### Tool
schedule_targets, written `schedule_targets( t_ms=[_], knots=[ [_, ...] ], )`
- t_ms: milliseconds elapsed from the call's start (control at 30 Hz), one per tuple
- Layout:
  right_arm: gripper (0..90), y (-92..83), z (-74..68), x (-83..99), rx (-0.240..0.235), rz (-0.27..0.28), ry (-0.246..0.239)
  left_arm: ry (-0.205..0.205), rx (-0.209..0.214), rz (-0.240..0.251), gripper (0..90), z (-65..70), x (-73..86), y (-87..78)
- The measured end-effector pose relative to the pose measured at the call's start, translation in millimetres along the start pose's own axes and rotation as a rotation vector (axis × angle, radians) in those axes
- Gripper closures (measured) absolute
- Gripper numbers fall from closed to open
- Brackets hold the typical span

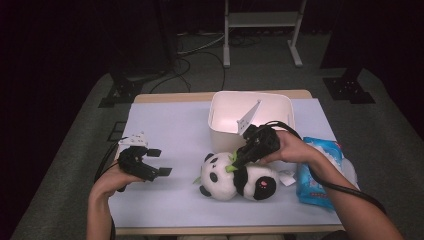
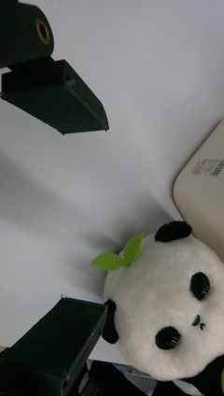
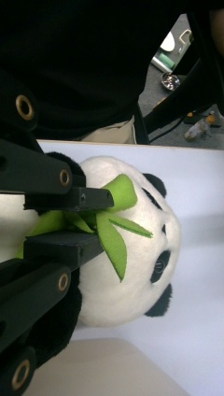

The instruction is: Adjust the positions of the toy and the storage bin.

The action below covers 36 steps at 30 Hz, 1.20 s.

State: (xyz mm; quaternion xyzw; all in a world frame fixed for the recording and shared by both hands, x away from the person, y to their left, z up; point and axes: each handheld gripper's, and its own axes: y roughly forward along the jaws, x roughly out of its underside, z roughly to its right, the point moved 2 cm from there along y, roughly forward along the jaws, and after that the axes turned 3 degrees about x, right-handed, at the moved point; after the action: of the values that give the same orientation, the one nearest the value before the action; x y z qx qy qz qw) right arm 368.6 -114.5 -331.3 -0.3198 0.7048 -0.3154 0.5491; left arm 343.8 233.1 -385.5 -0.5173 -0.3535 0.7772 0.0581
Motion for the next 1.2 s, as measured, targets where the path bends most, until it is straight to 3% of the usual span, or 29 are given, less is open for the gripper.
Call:
schedule_targets(
  t_ms=[467,667,1200],
  knots=[
    [79.3,-24.4,-5.2,-10.0,0.015,-0.011,0.005,-0.015,0.002,-0.001,9.7,-3.7,2.7,0.1],
    [79.3,-39.6,-11.7,-18.4,0.017,0.001,-0.016,-0.016,0.005,-0.006,9.7,-6.2,4.4,0.9],
    [79.6,-108.3,-21.8,-43.1,0.099,0.05,-0.034,-0.05,0.007,0.007,9.7,-15.1,9.1,1.2]
  ],
)
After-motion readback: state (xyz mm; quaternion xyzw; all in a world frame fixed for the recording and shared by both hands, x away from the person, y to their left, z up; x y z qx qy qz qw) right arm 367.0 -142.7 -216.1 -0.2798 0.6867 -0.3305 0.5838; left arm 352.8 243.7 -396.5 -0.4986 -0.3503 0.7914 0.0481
